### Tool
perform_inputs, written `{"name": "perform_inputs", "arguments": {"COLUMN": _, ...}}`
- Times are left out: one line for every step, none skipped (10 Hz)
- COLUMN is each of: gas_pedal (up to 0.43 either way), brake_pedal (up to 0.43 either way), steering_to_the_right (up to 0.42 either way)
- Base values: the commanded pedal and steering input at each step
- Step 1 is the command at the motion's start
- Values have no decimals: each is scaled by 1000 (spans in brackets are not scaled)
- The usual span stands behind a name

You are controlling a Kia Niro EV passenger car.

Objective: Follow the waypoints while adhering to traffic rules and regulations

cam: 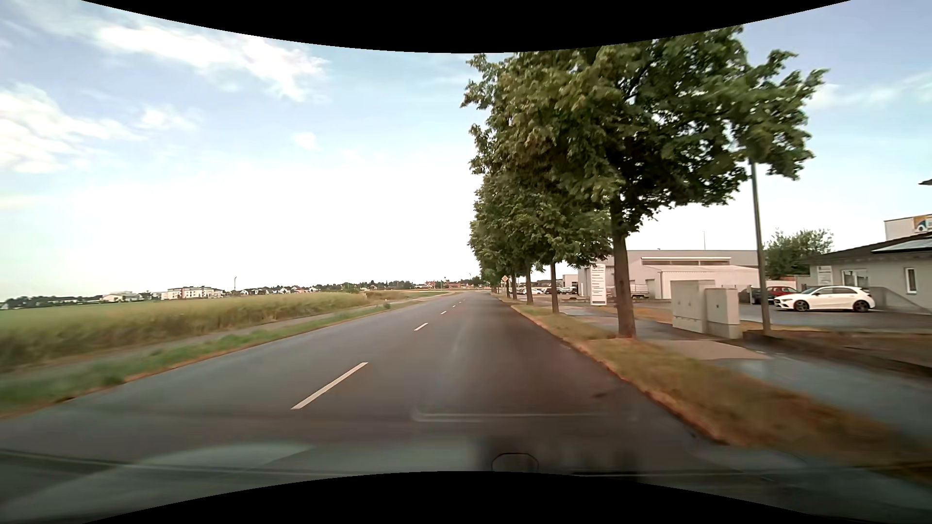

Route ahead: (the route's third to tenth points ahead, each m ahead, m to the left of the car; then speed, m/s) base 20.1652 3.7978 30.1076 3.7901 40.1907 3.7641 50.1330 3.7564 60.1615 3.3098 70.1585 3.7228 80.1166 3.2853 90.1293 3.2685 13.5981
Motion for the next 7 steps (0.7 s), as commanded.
{"name": "perform_inputs", "arguments": {"gas_pedal": 157, "brake_pedal": 0, "steering_to_the_right": -5}}
{"name": "perform_inputs", "arguments": {"gas_pedal": 157, "brake_pedal": 0, "steering_to_the_right": -5}}
{"name": "perform_inputs", "arguments": {"gas_pedal": 157, "brake_pedal": 0, "steering_to_the_right": -4}}
{"name": "perform_inputs", "arguments": {"gas_pedal": 157, "brake_pedal": 0, "steering_to_the_right": -5}}
{"name": "perform_inputs", "arguments": {"gas_pedal": 157, "brake_pedal": 0, "steering_to_the_right": -5}}
{"name": "perform_inputs", "arguments": {"gas_pedal": 157, "brake_pedal": 0, "steering_to_the_right": -5}}
{"name": "perform_inputs", "arguments": {"gas_pedal": 157, "brake_pedal": 0, "steering_to_the_right": -5}}
